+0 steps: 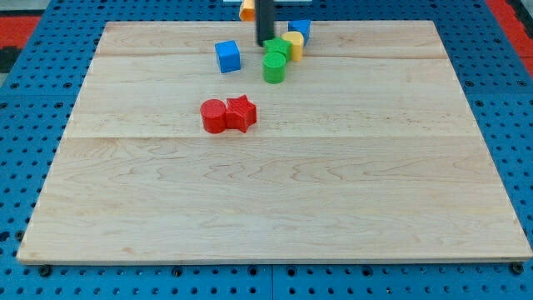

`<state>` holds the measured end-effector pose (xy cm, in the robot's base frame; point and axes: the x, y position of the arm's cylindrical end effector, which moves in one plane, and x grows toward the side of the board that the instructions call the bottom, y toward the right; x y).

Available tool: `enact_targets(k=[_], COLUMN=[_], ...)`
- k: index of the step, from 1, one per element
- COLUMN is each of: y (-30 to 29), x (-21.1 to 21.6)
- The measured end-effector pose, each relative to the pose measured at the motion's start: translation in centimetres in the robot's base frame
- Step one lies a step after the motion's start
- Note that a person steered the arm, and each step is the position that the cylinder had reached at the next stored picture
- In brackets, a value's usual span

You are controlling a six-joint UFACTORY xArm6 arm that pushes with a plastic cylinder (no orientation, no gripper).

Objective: Move the triangle horizontal to the heart

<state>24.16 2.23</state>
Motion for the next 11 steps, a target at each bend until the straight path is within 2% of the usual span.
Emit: enact_targets(k=[1,2,3,4,6,7,8,9,10,11], y=[1.4,-0.1,-0.9,1.9,14.1,17.2,16.9,10.6,7.7,7.7], x=[-1.2,-4.7,-4.9,-4.9,-3.9,-4.9,-3.2,-2.0,-1.1,-1.6])
